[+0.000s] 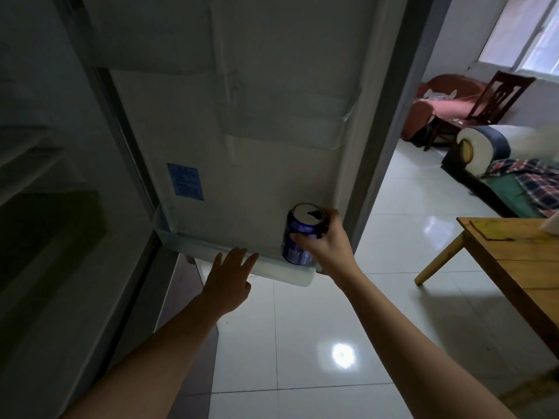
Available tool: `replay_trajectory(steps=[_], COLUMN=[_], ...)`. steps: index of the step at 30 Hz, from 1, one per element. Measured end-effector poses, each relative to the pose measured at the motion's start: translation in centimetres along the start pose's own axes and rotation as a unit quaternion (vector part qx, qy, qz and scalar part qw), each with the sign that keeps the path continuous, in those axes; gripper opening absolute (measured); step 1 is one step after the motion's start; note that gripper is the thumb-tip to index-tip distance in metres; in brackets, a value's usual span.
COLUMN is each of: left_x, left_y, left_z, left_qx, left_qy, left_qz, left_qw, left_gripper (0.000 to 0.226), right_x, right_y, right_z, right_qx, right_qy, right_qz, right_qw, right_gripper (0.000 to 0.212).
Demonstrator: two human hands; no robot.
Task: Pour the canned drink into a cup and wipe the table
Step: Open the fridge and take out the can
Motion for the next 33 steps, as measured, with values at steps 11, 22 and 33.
replay_trajectory(steps=[11, 22, 33], left_x=[-0.6, -0.2, 1.3], left_y=[-0.5, -4.0, -10.4], left_z=[-1.1, -6.5, -18.8], left_qx=[0.058, -0.052, -0.041], left_qy=[-0.005, 0.015, 0.008], left_qz=[-0.016, -0.085, -0.304], left_qw=[0.998, 0.995, 0.952], left_gripper=[0.058, 0.053, 0.052], right_x=[-3.8, -4.3, -2.2], right_y=[-4.7, -11.0, -21.9], right_z=[0.0, -1.7, -3.0], right_qx=[0.014, 0.056, 0.064], right_qy=[-0.036, -0.053, -0.089], right_qz=[-0.085, -0.129, -0.072], right_qw=[0.996, 0.989, 0.991], right_gripper=[0.062, 0.061, 0.058])
Point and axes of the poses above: each hand's wrist, its own x-axis towards the middle knuckle, its own y-axis out of the palm, z = x × y, the point moved 2 cm from there along x, towards the middle knuckle, and after that the axes turned 6 degrees about -y, right-handed, at the moved point
